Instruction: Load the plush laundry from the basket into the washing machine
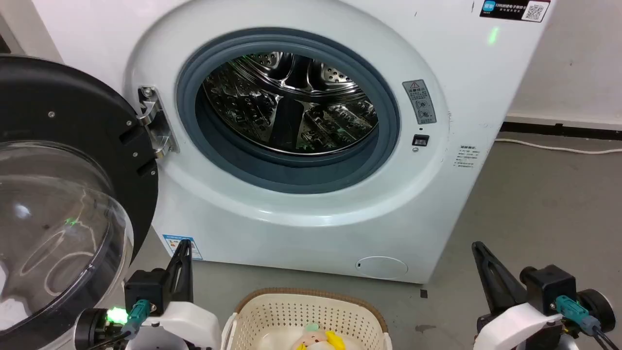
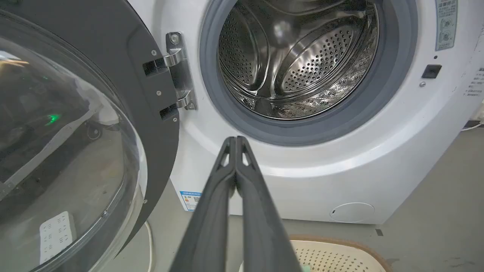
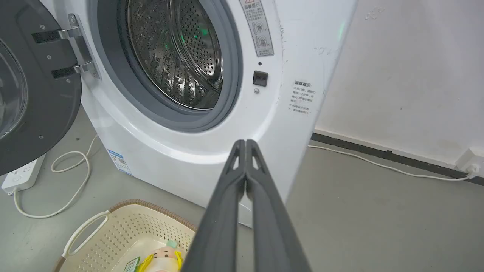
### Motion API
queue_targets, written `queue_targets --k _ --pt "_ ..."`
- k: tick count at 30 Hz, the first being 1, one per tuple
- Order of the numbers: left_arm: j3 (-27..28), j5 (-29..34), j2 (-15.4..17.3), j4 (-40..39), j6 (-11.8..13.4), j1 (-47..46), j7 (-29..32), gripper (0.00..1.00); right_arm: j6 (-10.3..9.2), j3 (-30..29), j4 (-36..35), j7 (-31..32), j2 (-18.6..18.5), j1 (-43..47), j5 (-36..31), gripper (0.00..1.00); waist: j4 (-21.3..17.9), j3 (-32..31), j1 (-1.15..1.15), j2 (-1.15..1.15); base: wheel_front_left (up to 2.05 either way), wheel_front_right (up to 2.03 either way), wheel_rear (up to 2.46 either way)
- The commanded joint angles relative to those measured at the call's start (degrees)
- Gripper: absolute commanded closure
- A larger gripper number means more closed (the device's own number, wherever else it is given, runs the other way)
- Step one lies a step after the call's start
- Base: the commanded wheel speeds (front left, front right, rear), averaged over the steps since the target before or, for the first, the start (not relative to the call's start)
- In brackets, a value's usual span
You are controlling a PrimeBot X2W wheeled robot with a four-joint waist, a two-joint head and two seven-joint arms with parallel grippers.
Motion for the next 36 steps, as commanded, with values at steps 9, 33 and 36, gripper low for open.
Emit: queue_targets --k 9,33,36 --pt "0.0 0.1 0.0 -0.2 -0.2 0.1 0.0 1.0 -0.05 0.0 0.1 0.1 0.0 -0.7 -0.4 1.0 0.0 0.0 0.0 0.0 0.0 0.0 0.0" --pt "0.0 0.1 0.0 -0.2 -0.2 0.1 0.0 1.0 -0.05 0.0 0.1 0.1 0.0 -0.7 -0.4 1.0 0.0 0.0 0.0 0.0 0.0 0.0 0.0" --pt "0.0 0.1 0.0 -0.2 -0.2 0.1 0.0 1.0 -0.05 0.0 0.1 0.1 0.0 -0.7 -0.4 1.0 0.0 0.0 0.0 0.0 0.0 0.0 0.0"
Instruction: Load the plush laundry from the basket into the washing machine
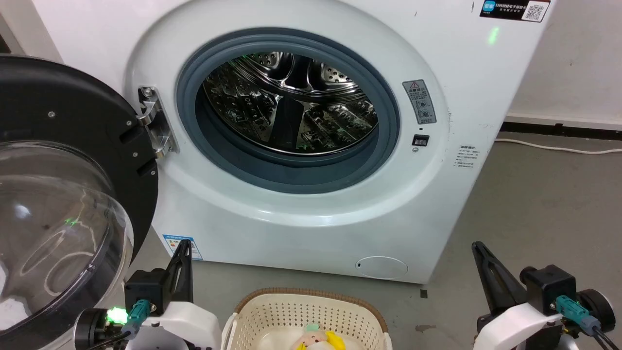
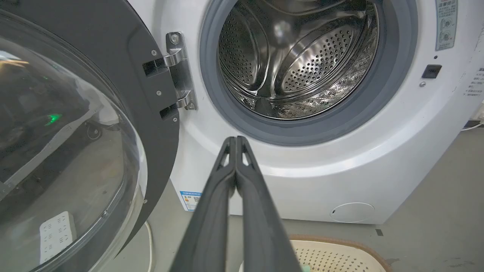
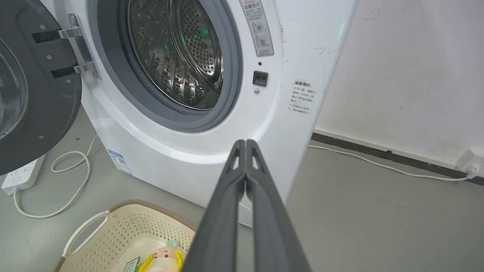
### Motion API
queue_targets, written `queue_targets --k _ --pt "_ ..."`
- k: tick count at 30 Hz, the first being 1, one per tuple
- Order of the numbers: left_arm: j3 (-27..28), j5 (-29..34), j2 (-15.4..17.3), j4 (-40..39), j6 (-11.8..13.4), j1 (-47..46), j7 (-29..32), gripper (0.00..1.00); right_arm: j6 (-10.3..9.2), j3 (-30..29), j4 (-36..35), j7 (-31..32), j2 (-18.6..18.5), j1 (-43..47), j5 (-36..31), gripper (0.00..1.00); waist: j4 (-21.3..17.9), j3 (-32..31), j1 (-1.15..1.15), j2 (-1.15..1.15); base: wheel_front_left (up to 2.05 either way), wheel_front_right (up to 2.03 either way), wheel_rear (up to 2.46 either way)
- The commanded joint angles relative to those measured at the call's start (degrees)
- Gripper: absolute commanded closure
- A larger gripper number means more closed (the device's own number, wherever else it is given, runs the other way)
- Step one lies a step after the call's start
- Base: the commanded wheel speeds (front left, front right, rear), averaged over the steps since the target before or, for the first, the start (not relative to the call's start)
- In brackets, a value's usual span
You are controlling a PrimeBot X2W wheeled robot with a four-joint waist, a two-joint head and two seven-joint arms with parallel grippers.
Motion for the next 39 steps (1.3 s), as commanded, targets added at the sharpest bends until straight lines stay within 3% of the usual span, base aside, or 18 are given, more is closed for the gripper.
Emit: queue_targets --k 1,3,4,25,39 --pt "0.0 0.1 0.0 -0.2 -0.2 0.1 0.0 1.0 -0.05 0.0 0.1 0.1 0.0 -0.7 -0.4 1.0 0.0 0.0 0.0 0.0 0.0 0.0 0.0" --pt "0.0 0.1 0.0 -0.2 -0.2 0.1 0.0 1.0 -0.05 0.0 0.1 0.1 0.0 -0.7 -0.4 1.0 0.0 0.0 0.0 0.0 0.0 0.0 0.0" --pt "0.0 0.0 0.0 0.0 0.0 0.0 0.0 0.0 0.0 0.0 0.0 0.0 0.0 0.0 0.0 0.0 0.0 0.0 0.0 0.0 0.0 0.0 0.0" --pt "-1.9 -1.2 0.0 0.0 0.5 -0.1 -2.1 0.0 -0.01 -0.4 0.2 -2.1 0.0 0.2 3.0 0.0 -0.8 1.4 0.0 0.0 0.0 0.0 0.0" --pt "-4.9 -1.1 0.0 6.9 -0.3 -2.8 -3.8 0.0 -0.01 -0.4 1.2 -3.8 0.0 -0.9 5.7 0.0 -2.8 4.7 0.0 0.0 0.0 0.0 0.0"
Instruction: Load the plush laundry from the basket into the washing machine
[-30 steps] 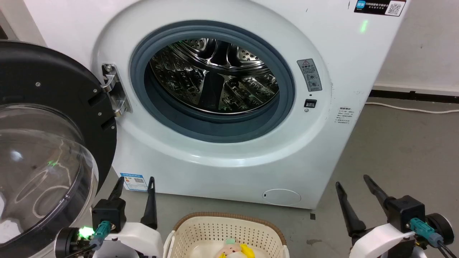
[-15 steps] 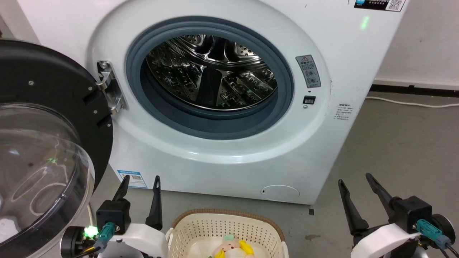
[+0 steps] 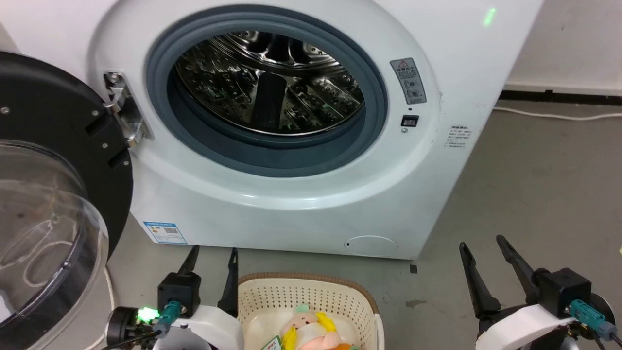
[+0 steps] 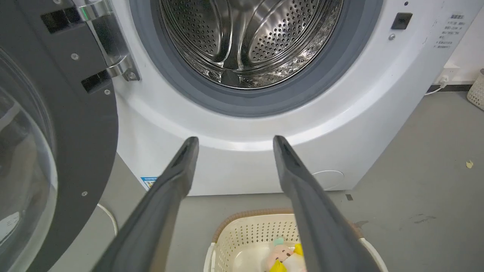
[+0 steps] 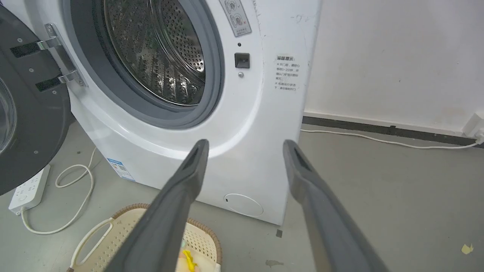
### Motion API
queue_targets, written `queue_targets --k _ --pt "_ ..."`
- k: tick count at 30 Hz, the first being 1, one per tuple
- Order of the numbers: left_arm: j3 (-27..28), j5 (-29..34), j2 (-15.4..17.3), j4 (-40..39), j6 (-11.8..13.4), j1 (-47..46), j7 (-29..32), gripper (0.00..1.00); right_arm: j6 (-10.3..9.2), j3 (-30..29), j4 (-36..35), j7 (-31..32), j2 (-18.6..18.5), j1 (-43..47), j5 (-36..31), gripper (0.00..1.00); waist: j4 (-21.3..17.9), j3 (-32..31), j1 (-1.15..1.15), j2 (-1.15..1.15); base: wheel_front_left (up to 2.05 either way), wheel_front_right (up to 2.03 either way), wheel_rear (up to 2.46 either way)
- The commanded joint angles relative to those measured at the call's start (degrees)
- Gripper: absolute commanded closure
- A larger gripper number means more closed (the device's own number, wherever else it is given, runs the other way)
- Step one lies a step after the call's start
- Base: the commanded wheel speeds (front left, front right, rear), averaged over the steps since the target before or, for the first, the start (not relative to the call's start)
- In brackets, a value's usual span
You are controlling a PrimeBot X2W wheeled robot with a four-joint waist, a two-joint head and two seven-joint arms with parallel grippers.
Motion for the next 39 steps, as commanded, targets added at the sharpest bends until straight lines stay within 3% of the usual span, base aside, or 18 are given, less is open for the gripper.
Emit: queue_targets --k 1,17,39 --pt "-0.5 -0.5 0.0 1.5 -0.4 -1.2 -0.6 0.0 -0.01 0.0 0.2 -0.6 0.0 -1.0 0.9 0.0 -0.4 0.5 -0.01 0.0 0.0 0.0 0.0" --pt "-4.9 -2.1 0.0 14.4 -1.7 -5.9 -2.3 0.0 -0.02 0.0 0.8 -2.5 0.0 -2.2 3.9 0.0 -2.8 4.3 -0.01 0.0 0.0 0.0 0.0" --pt "-10.2 -3.9 1.7 32.9 -3.2 -16.3 -4.4 0.0 -0.03 -0.1 -1.6 -5.0 0.0 -4.5 7.1 0.0 -7.9 15.3 -0.01 0.0 0.0 0.0 0.0"
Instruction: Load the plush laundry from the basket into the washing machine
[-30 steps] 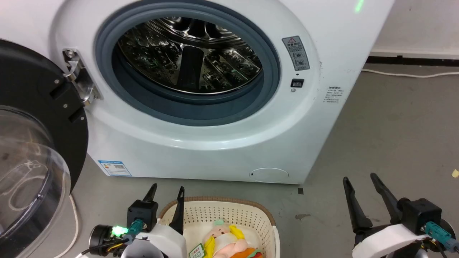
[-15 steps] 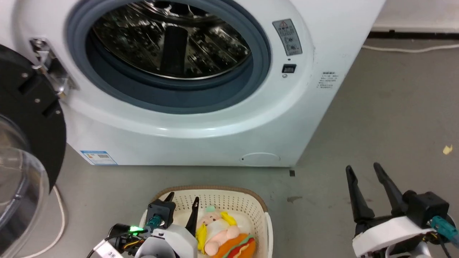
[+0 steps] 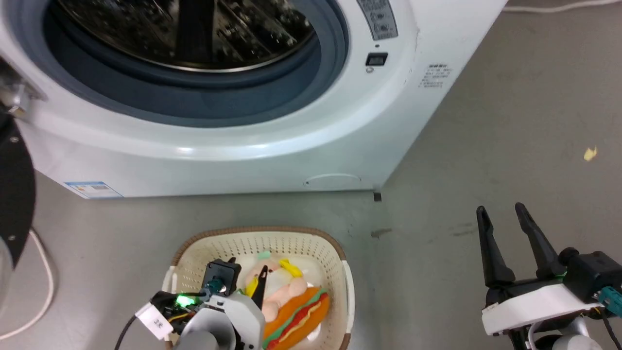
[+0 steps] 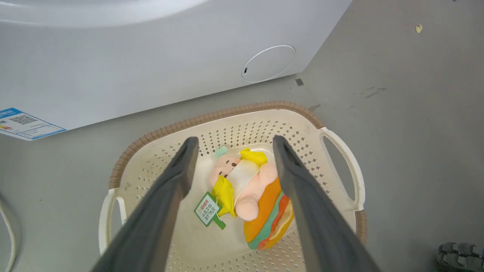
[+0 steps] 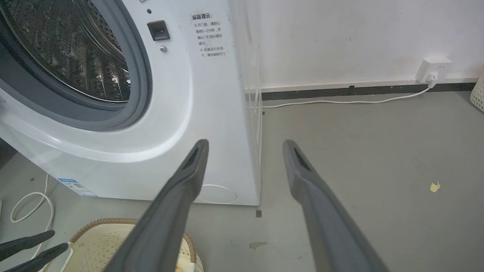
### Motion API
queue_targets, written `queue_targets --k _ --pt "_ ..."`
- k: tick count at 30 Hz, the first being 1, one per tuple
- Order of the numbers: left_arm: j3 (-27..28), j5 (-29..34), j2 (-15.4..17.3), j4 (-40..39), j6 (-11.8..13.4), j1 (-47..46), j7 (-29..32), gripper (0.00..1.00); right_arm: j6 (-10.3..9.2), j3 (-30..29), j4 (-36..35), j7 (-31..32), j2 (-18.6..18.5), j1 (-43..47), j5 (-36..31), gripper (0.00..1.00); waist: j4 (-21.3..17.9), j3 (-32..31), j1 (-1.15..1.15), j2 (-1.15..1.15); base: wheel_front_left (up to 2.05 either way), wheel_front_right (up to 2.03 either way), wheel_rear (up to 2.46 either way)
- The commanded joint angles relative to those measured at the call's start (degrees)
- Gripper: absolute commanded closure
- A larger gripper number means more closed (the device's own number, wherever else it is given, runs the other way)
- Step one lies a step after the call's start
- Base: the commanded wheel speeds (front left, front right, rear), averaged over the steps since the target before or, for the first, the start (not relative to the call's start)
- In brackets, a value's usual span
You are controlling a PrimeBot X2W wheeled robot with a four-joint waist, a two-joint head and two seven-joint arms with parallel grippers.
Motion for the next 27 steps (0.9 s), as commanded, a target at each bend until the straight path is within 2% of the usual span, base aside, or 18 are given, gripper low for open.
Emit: queue_targets --k 1,8,20,27 --pt "-0.6 -0.5 0.4 1.5 -0.3 -1.5 -0.5 0.0 -0.03 -0.1 -0.3 -0.7 0.0 -0.9 0.8 0.0 -0.8 1.5 -0.01 0.0 0.0 0.0 0.0" --pt "-1.5 -2.0 1.2 6.4 -0.6 -5.1 -0.3 0.0 -0.03 -0.5 -1.5 -1.5 0.0 -1.8 3.3 0.0 -2.1 5.7 -0.01 0.0 0.0 0.0 0.0" --pt "-5.0 -3.1 2.7 14.1 -1.2 -9.8 4.5 0.0 -0.04 0.7 -2.3 -3.0 0.0 -3.3 6.3 0.0 -4.5 12.8 -0.01 0.0 0.0 0.0 0.0" --pt "-7.1 -3.7 3.9 18.3 -1.3 -13.5 4.3 0.0 -0.04 0.8 -3.0 -3.8 0.0 -4.0 8.3 0.0 -6.1 17.1 -0.01 0.0 0.0 0.0 0.0"
